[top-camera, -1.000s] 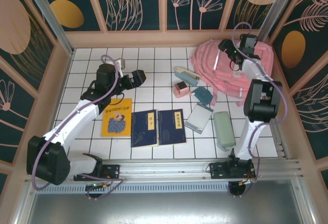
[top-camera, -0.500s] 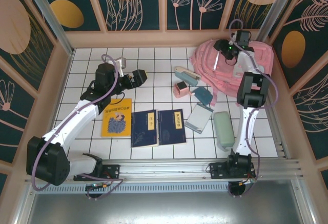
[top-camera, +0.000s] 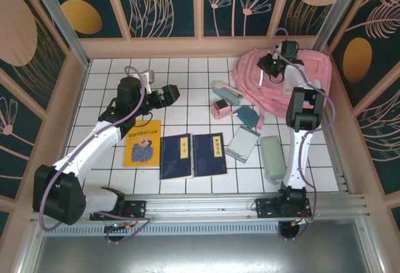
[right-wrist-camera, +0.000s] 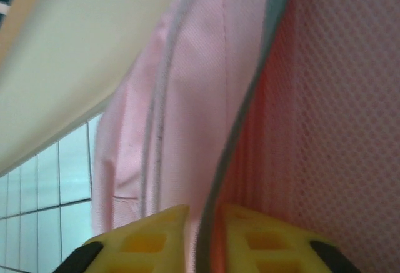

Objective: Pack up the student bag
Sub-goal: Pick up the student bag from the top-right of the table.

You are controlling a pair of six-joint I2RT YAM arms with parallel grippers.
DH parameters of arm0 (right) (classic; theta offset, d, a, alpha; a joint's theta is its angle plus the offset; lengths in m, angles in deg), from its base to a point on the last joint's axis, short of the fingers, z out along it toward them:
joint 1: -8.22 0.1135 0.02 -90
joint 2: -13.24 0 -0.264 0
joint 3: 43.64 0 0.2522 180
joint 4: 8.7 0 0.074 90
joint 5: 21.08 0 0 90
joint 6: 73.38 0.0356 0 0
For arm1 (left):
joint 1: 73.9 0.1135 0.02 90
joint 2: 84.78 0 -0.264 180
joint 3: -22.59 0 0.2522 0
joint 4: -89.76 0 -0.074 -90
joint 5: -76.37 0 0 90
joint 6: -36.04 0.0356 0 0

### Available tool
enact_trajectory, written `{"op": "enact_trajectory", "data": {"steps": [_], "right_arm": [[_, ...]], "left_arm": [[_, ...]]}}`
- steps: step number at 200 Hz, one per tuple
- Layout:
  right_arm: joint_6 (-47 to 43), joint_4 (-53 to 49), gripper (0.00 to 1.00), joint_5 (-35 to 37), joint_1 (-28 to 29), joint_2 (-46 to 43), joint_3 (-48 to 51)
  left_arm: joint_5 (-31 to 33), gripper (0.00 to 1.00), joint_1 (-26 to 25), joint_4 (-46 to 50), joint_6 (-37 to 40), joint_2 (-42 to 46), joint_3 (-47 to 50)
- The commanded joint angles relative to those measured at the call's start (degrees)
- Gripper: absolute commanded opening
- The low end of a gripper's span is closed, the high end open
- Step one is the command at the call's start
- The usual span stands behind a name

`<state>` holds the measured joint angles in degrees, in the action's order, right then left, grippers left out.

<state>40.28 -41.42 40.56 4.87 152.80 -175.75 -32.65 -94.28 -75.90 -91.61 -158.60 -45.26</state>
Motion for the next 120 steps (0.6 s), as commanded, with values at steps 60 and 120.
{"op": "enact_trajectory", "data": {"steps": [60, 120], "right_arm": [[-0.9, -7.3, 0.00, -5.6, -3.1, -2.0, -20.8], [6.1, -0.8, 0.00, -18.2, -3.7, -8.6, -27.1]], "left_arm": [[2.5, 0.99, -0.3, 1.1, -0.3, 0.0, -1.3], [5.6, 0.99, -0.3, 2.2, 1.0, 1.4, -1.3]]}}
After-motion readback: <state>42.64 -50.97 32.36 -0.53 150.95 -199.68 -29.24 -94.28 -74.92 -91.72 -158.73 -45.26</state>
